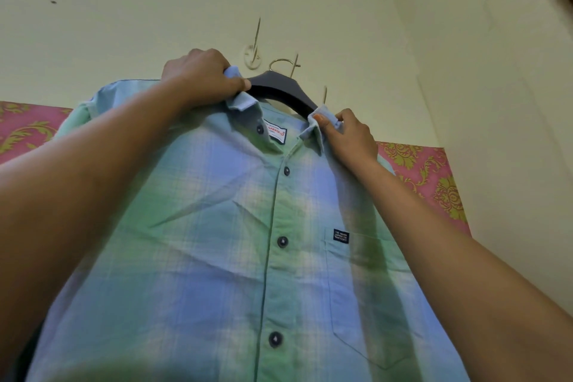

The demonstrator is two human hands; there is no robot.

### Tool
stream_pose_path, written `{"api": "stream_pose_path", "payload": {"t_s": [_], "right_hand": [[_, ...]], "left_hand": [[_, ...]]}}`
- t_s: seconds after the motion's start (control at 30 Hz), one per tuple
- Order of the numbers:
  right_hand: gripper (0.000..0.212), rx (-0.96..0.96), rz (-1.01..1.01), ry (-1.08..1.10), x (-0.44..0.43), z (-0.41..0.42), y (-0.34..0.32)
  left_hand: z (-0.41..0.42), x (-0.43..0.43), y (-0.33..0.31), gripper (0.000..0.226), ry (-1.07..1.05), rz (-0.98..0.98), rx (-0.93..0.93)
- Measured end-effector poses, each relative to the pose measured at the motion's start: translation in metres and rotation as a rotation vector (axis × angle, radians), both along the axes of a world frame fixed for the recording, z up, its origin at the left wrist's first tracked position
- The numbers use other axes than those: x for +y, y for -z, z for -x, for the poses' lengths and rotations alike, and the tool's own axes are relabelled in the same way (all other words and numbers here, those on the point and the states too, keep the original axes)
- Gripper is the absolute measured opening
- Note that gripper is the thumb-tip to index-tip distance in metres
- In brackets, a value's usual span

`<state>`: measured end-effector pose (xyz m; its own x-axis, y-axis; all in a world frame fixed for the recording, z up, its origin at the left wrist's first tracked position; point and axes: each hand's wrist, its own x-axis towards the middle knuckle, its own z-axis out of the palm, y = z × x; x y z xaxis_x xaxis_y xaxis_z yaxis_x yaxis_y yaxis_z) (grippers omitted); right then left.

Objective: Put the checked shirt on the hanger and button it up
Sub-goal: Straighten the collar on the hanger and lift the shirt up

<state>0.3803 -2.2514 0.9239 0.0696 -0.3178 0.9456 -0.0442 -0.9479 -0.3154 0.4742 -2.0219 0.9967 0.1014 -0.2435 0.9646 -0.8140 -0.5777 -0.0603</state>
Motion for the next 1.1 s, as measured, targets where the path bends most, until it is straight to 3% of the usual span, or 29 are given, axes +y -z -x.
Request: {"api": "stream_pose_path", "payload": {"t_s": [0.6,0.87,1.1], "right_hand": [[0.053,0.058,0.005,0.116,-0.013,0.006,0.030],[0.056,0.112,0.049,0.172,-0.005,0.023,0.055],[0.071,0.199,0.060,0.149,0.027,0.068,0.123]], "left_hand": [[-0.013,-0.025,0.046,0.039,0.079,0.035,0.089],[-0.003,-0.024,0.064,0.045,0.126,0.066,0.040],[0.030,0.004,0.134,0.053,0.178,0.126,-0.086]]}}
